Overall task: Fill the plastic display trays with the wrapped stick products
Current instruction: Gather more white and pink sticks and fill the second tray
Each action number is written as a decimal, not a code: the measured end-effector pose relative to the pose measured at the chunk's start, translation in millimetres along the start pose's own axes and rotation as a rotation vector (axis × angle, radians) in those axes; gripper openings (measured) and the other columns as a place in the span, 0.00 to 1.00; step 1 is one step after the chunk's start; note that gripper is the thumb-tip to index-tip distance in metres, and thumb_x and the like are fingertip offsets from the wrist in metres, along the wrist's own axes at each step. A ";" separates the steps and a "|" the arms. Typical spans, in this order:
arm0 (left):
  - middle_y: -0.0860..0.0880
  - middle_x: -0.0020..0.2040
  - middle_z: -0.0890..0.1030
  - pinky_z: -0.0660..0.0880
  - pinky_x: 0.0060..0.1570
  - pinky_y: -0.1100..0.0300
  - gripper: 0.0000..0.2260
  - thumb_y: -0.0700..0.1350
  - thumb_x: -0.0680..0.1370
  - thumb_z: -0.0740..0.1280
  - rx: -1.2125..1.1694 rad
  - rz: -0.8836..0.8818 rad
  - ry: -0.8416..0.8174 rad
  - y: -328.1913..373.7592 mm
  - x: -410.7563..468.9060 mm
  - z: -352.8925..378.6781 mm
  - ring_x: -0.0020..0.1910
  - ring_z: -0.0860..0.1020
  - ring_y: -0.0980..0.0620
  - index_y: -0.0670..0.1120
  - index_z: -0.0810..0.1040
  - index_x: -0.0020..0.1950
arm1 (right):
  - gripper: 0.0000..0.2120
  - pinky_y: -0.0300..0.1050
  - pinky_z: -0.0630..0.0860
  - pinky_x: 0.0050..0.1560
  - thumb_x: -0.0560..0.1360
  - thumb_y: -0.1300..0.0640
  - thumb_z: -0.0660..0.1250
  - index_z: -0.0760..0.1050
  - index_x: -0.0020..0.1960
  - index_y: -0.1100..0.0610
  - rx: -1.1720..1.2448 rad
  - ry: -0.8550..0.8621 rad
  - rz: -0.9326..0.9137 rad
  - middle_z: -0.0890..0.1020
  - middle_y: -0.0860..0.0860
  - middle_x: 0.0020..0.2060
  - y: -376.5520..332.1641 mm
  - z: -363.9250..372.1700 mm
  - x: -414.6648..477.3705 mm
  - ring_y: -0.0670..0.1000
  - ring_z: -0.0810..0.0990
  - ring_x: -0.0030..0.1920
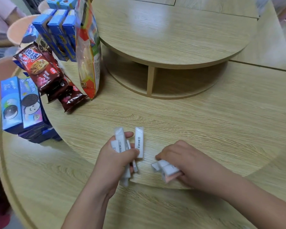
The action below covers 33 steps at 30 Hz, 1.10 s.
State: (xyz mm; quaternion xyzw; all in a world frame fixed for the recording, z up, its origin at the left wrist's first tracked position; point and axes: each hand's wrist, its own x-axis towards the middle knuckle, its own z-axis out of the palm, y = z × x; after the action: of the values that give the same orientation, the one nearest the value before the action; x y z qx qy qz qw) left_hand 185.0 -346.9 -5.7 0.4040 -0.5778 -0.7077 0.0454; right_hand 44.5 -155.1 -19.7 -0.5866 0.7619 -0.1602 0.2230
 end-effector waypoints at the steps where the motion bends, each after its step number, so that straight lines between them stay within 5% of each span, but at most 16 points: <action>1: 0.49 0.36 0.84 0.76 0.27 0.56 0.19 0.35 0.73 0.72 0.000 -0.002 0.001 -0.7 0.1 0.2 0.28 0.77 0.48 0.54 0.80 0.58 | 0.21 0.44 0.70 0.59 0.76 0.53 0.71 0.73 0.68 0.48 0.002 0.017 0.018 0.78 0.42 0.58 1.6 -0.6 -1.8 0.48 0.71 0.58; 11: 0.52 0.38 0.84 0.75 0.29 0.61 0.21 0.42 0.66 0.73 0.024 0.032 -0.022 -0.4 -4.9 11.7 0.32 0.81 0.54 0.55 0.80 0.57 | 0.15 0.44 0.76 0.45 0.76 0.38 0.62 0.79 0.56 0.45 0.100 0.097 0.195 0.79 0.41 0.48 6.0 -19.5 -21.4 0.41 0.76 0.49; 14: 0.52 0.40 0.85 0.75 0.28 0.61 0.21 0.43 0.65 0.73 0.029 0.036 -0.043 -3.3 -6.6 18.0 0.34 0.82 0.56 0.56 0.81 0.57 | 0.09 0.38 0.74 0.47 0.73 0.47 0.73 0.79 0.52 0.43 0.376 0.265 0.407 0.82 0.40 0.45 5.6 -25.2 -58.6 0.41 0.79 0.48; 20: 0.52 0.40 0.84 0.75 0.30 0.59 0.21 0.45 0.65 0.74 0.111 0.046 -0.164 -8.1 -24.2 51.3 0.33 0.81 0.54 0.60 0.81 0.57 | 0.19 0.27 0.73 0.41 0.65 0.56 0.80 0.81 0.54 0.47 0.834 0.683 0.907 0.86 0.41 0.43 -6.8 18.0 -182.7 0.39 0.83 0.44; 25: 0.52 0.39 0.85 0.77 0.26 0.58 0.22 0.49 0.62 0.75 0.297 0.088 -0.276 -21.4 -62.9 92.4 0.27 0.81 0.51 0.63 0.80 0.55 | 0.19 0.38 0.78 0.49 0.68 0.60 0.79 0.79 0.53 0.43 0.808 0.695 1.250 0.85 0.39 0.45 3.4 104.4 -246.1 0.43 0.83 0.50; 29: 0.49 0.36 0.84 0.78 0.25 0.56 0.22 0.45 0.62 0.78 0.395 0.061 -0.372 -42.5 -86.5 121.7 0.26 0.81 0.47 0.64 0.82 0.52 | 0.23 0.24 0.70 0.40 0.68 0.52 0.77 0.71 0.47 0.25 0.655 0.703 1.349 0.80 0.31 0.43 9.2 150.5 -253.3 0.30 0.76 0.46; 33: 0.52 0.38 0.85 0.79 0.27 0.59 0.22 0.45 0.62 0.76 0.473 0.043 -0.484 -61.3 -95.8 144.6 0.28 0.81 0.52 0.65 0.81 0.52 | 0.19 0.21 0.67 0.43 0.70 0.50 0.75 0.72 0.54 0.31 0.583 0.765 1.378 0.75 0.33 0.46 15.1 174.1 -252.5 0.26 0.72 0.48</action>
State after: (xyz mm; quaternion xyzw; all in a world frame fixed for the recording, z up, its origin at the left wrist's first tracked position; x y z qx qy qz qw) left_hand 183.6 -162.9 -7.4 0.2112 -0.7283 -0.6285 -0.1733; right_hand 177.6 95.6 -136.9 0.1859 0.9009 -0.3664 0.1400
